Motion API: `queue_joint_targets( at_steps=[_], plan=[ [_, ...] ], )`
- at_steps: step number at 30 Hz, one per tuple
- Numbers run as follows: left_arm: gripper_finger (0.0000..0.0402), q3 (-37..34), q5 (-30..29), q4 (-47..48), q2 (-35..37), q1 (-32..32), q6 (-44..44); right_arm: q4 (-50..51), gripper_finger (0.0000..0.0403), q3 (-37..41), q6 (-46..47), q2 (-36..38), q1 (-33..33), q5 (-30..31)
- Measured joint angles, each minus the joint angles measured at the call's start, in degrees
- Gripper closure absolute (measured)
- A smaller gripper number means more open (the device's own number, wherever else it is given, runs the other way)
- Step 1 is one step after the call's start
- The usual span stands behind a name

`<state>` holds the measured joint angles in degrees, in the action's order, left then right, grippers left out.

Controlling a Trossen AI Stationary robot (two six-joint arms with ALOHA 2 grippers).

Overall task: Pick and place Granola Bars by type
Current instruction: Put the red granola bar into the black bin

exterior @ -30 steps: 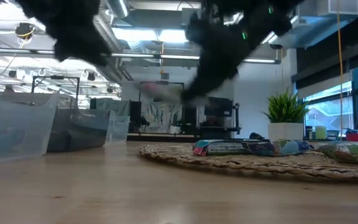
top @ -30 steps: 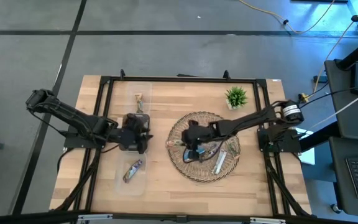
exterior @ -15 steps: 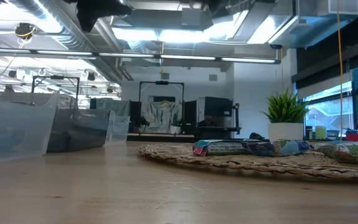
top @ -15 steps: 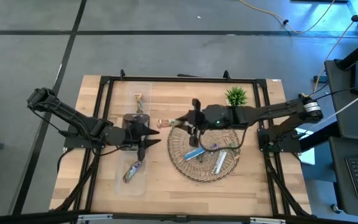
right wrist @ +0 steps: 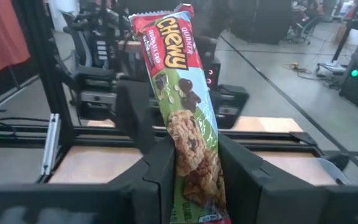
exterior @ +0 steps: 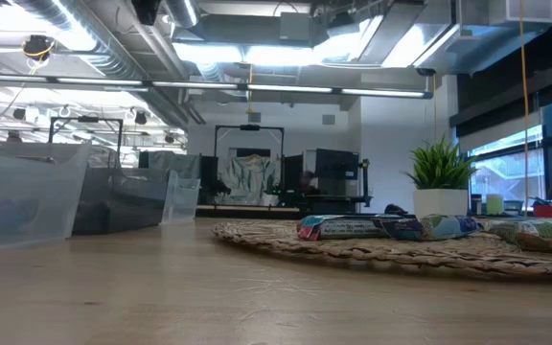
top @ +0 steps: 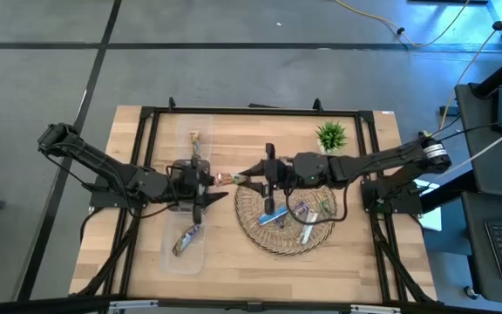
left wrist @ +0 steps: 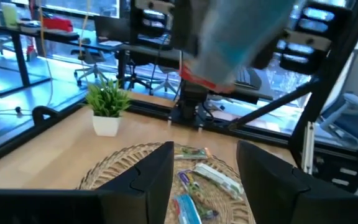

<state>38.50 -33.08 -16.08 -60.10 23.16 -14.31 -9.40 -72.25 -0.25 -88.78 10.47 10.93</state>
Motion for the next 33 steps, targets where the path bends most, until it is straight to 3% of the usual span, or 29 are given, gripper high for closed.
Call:
queue_joint_targets(
  at_steps=[10, 15, 23, 33],
  plan=[
    [0.0183, 0.0, -1.7, -2.1, 0.0, 0.0, 1.6, -0.3, 0.0293, 0.0, 0.5, -1.0, 0.3, -0.1],
    [0.0185, 0.0, 1.5, -2.5, 0.0, 0.0, 4.0, -0.7, 0.0293, 0.0, 1.6, -1.1, 0.3, -0.1],
    [0.0188, 0.0, -0.3, -9.9, 0.0, 0.0, 7.6, -1.2, 0.0293, 0.0, 1.7, -1.6, 0.3, -0.1],
    [0.0196, 0.0, 0.7, -12.7, 0.0, 0.0, 11.1, -5.8, 0.0293, 0.0, 4.0, -5.6, 0.3, 0.0]
  ],
)
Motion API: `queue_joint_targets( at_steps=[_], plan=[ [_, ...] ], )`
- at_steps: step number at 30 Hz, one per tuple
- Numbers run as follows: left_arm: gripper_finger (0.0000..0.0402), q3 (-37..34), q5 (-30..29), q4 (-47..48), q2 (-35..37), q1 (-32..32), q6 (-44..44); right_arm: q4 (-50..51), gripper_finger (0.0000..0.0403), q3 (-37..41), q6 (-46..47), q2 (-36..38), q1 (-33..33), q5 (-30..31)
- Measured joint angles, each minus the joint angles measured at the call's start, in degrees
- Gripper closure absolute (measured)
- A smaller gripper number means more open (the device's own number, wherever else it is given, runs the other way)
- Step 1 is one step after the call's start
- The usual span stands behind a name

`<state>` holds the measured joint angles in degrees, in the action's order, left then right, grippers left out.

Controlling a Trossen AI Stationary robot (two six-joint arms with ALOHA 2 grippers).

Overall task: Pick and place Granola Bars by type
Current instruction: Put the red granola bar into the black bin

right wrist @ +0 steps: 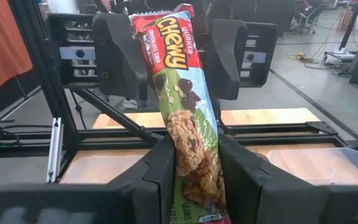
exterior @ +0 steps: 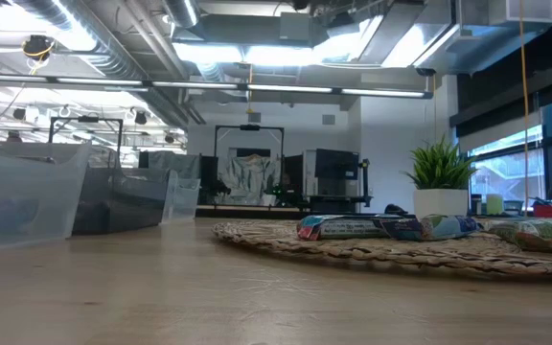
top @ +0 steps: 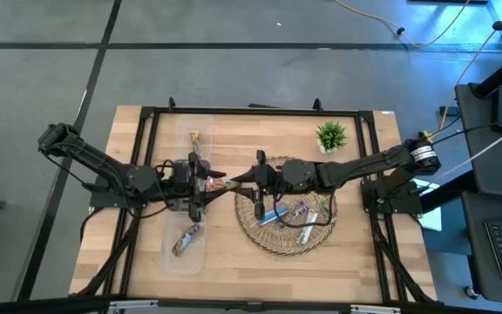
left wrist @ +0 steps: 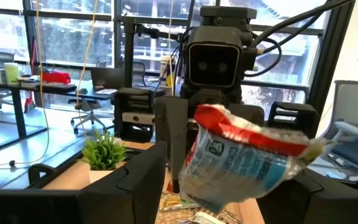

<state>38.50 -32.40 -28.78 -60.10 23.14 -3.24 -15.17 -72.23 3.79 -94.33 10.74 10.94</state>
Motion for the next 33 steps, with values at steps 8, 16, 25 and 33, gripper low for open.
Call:
queue_joint_targets(
  at_steps=[8, 16, 25, 33],
  plan=[
    [0.0232, 0.0, -1.6, 0.1, 0.0, 0.0, 0.1, -0.5, 0.0293, 0.0, -1.0, -0.2, 0.0, 0.2],
    [0.0283, 0.0, -2.6, 0.3, 0.0, 0.0, 1.5, 0.3, 0.0293, 0.0, -1.1, -0.2, 0.0, -0.1],
    [0.0299, 0.0, -2.6, 0.3, 0.0, 0.0, 1.5, 2.8, 0.0242, 0.0, 1.2, -0.2, -0.3, -4.2],
    [0.0300, 0.0, -5.6, 2.5, 0.0, 0.0, -1.3, 12.0, 0.0156, 0.0, 2.0, -0.1, -1.2, -5.2]
  ],
)
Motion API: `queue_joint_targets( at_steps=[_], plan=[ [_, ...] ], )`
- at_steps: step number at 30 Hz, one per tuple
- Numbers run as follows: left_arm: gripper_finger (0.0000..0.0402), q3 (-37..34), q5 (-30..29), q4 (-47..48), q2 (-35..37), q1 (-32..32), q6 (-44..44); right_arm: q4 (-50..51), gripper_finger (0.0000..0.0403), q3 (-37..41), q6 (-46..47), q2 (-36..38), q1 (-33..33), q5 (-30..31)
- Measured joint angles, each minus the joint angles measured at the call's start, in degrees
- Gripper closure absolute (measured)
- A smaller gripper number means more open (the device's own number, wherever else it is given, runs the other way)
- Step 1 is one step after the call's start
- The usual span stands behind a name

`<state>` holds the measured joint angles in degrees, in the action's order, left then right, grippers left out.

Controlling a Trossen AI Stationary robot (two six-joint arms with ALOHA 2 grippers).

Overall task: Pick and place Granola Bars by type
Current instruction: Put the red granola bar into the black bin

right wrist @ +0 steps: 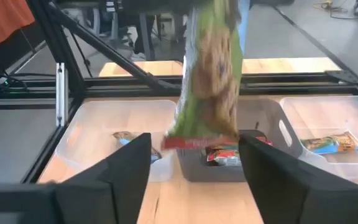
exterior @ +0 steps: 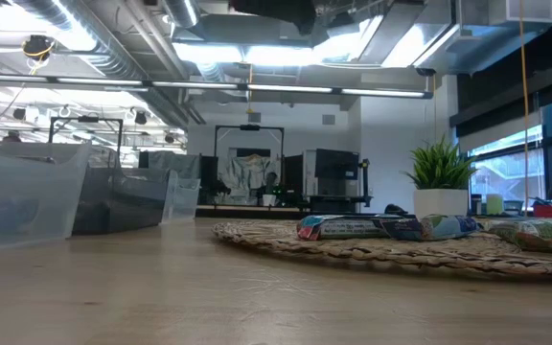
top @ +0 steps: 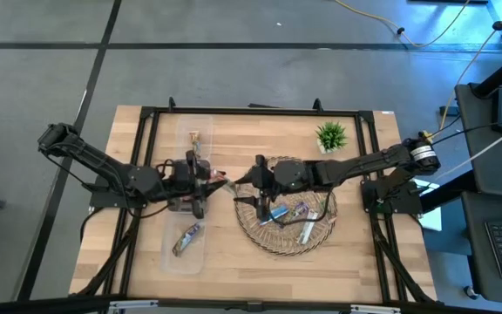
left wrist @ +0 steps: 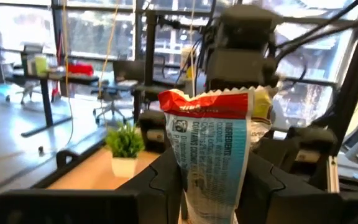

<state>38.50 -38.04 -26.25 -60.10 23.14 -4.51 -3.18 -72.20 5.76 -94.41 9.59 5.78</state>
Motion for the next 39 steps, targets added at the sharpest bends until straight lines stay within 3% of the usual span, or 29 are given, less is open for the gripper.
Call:
queue_joint_targets(
  at_steps=[4, 8, 16, 23, 32, 39],
  plan=[
    [0.0300, 0.0, -1.5, 4.0, 0.0, 0.0, -3.7, 1.9, 0.0145, 0.0, -0.1, 0.3, 0.0, 0.0],
    [0.0300, 0.0, -2.9, 12.3, 1.2, 0.0, -10.4, 10.8, 0.0144, 0.0, 0.0, 0.4, 0.0, 0.0],
    [0.0300, 0.0, -4.1, 39.2, 4.2, -1.5, -36.6, 28.1, 0.0144, 0.0, 0.1, 0.4, 0.0, 0.1],
    [0.0300, 0.0, 3.2, 59.0, 3.2, -6.4, -58.5, 31.7, 0.0144, 0.0, 1.5, 0.4, 0.0, 0.1],
    [0.0300, 0.0, 15.1, 67.0, -1.4, -12.8, -64.8, 30.4, 0.0144, 1.4, 1.4, 0.4, 0.0, 0.1],
    [0.0300, 0.0, 16.6, 67.2, -3.9, -15.6, -63.3, 28.6, 0.0144, 7.2, 1.3, 0.4, 0.0, -2.0]
  ],
)
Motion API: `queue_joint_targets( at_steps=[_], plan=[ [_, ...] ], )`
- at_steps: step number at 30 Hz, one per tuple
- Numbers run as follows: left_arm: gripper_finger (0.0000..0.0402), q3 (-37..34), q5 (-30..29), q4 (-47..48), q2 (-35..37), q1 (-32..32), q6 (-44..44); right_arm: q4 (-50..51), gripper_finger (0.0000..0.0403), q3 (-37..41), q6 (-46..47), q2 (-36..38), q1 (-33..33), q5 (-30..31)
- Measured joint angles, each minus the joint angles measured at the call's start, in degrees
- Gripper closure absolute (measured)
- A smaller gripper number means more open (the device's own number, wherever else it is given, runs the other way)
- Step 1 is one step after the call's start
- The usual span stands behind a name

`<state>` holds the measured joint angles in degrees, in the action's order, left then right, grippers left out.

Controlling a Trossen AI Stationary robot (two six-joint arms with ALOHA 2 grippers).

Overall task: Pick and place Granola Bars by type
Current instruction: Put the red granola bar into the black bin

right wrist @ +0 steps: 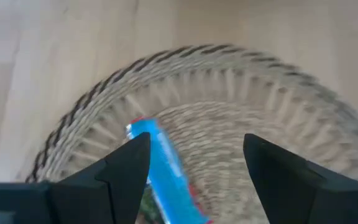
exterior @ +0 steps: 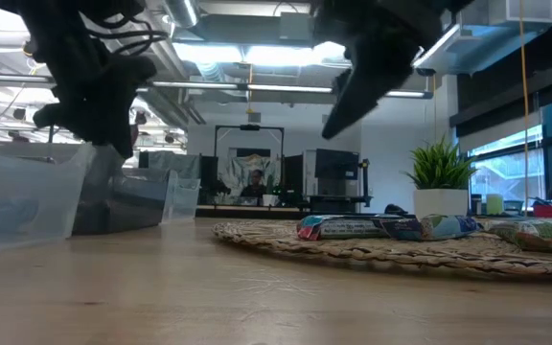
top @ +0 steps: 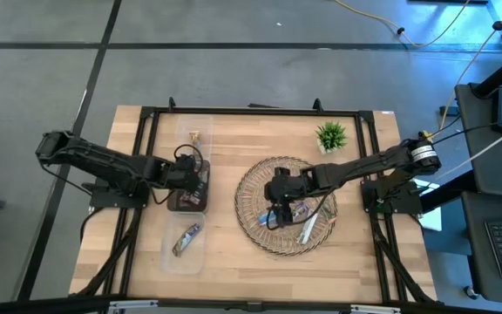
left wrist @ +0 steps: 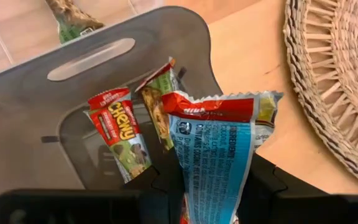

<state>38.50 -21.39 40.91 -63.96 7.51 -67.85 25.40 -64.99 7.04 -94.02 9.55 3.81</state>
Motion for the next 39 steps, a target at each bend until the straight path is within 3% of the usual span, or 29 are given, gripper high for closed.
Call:
queue_joint_targets(
  at_steps=[16, 25, 31, 39],
  plan=[
    [0.0296, 0.0, 0.1, -0.2, 0.2, -1.0, -2.4, -15.3, 0.0143, 12.7, -5.7, 0.0, 0.5, -5.5],
    [0.0254, 0.0, 0.4, -0.2, 0.2, -0.9, -1.5, -17.7, 0.0143, 13.1, -6.1, 0.0, 0.5, -5.5],
    [0.0226, 0.0, 0.2, -0.4, 0.2, -0.9, -1.5, -19.8, 0.0143, 13.1, -6.0, -3.8, 0.5, -5.5],
    [0.0222, 0.0, 2.3, -0.4, 0.2, -0.9, -1.4, -20.3, 0.0143, 13.1, -6.1, -7.6, 0.5, -5.5]
  ],
)
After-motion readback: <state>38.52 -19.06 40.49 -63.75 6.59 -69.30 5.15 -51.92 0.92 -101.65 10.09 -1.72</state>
